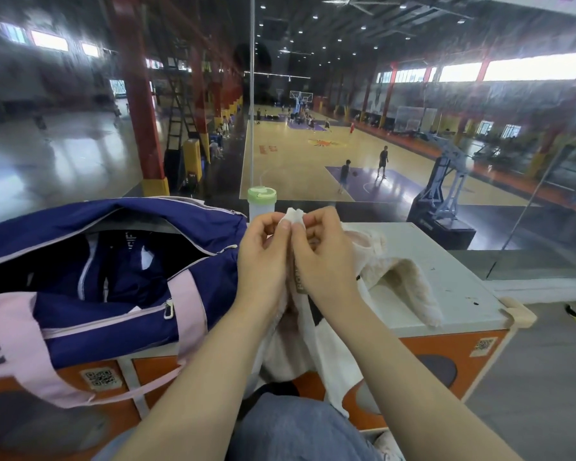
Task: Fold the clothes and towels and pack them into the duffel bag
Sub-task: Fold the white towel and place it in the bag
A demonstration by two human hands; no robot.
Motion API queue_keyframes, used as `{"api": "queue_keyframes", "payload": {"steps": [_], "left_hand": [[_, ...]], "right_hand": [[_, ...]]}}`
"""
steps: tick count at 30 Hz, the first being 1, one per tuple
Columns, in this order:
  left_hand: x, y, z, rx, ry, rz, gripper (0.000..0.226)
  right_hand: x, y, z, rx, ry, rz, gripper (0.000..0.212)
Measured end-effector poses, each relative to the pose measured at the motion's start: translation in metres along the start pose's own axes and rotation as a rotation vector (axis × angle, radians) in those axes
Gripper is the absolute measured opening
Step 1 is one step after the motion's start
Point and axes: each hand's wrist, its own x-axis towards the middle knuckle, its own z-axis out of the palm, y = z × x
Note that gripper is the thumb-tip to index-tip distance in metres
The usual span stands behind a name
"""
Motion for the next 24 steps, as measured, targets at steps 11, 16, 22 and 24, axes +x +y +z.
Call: {"api": "queue_keyframes", "payload": {"steps": [11, 16, 22, 24], "left_hand": [[0.0, -0.006, -0.002, -0.005, -0.071, 0.115, 0.01], [-0.001, -0.007, -0.003, 0.04, -0.098, 0.158, 0.007], [-0.001, -0.007, -0.003, 0.032, -0.082, 0.168, 0.012], [-0.002, -0.007, -0.003, -0.001, -0.073, 0.145, 0.017]], "right_hand": [[0.002, -0.001, -0.004, -0.107, 0.018, -0.093, 0.005], [0.001, 0.0, -0.009, -0.095, 0.045, -0.112, 0.008], [0.003, 0.003, -0.009, -0.107, 0.001, -0.098, 0.018], [0.001, 0.0, -0.012, -0.127, -0.022, -0.114, 0.024]]}}
